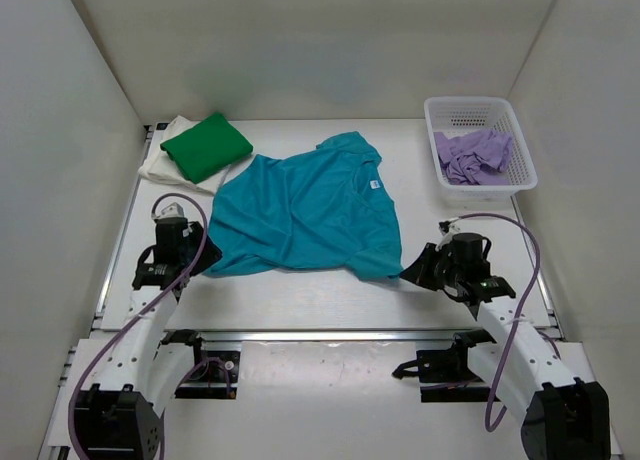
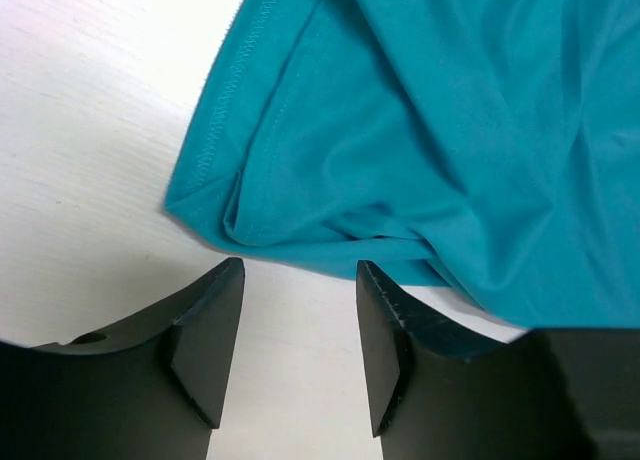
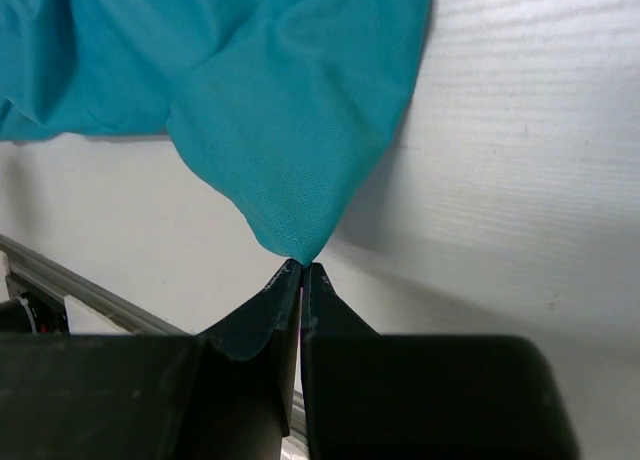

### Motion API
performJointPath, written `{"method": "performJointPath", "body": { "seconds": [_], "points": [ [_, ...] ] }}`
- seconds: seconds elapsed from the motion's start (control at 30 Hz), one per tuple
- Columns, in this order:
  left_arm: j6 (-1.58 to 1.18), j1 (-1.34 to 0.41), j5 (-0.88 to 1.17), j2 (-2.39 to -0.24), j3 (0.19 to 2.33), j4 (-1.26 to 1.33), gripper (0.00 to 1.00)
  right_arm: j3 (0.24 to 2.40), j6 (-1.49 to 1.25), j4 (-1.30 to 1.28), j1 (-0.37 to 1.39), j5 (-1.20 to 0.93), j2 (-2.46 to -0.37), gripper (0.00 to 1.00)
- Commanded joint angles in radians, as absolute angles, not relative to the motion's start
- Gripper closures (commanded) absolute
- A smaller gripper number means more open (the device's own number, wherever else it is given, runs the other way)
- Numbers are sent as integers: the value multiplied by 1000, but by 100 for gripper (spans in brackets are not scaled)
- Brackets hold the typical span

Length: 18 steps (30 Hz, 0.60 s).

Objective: Fold and stack the t-shirts
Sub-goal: Flatten out the tshirt

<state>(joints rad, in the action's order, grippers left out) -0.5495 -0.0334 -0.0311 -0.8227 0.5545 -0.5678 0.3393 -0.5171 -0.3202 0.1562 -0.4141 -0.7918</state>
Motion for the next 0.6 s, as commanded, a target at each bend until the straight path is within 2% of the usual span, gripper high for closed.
{"method": "performJointPath", "body": {
  "seconds": [0.0,0.1,0.27,0.33,0.57],
  "points": [
    [-566,-44,0,-857,557,-516,41,422,-477,-359,118,-437,-753,100],
    [-609,-55,2,-942,505,-439,48,451,-456,-385,124,-431,-750,100],
    [-658,-67,-35,-965,498,-344,50,436,-465,-390,146,-417,-744,100],
    [-649,-86,-90,-982,508,-362,55,431,-472,-374,152,-419,-749,100],
    [-647,-46,-138,-925,434,-371,49,419,-466,-354,117,-465,-764,99]
  ]
}}
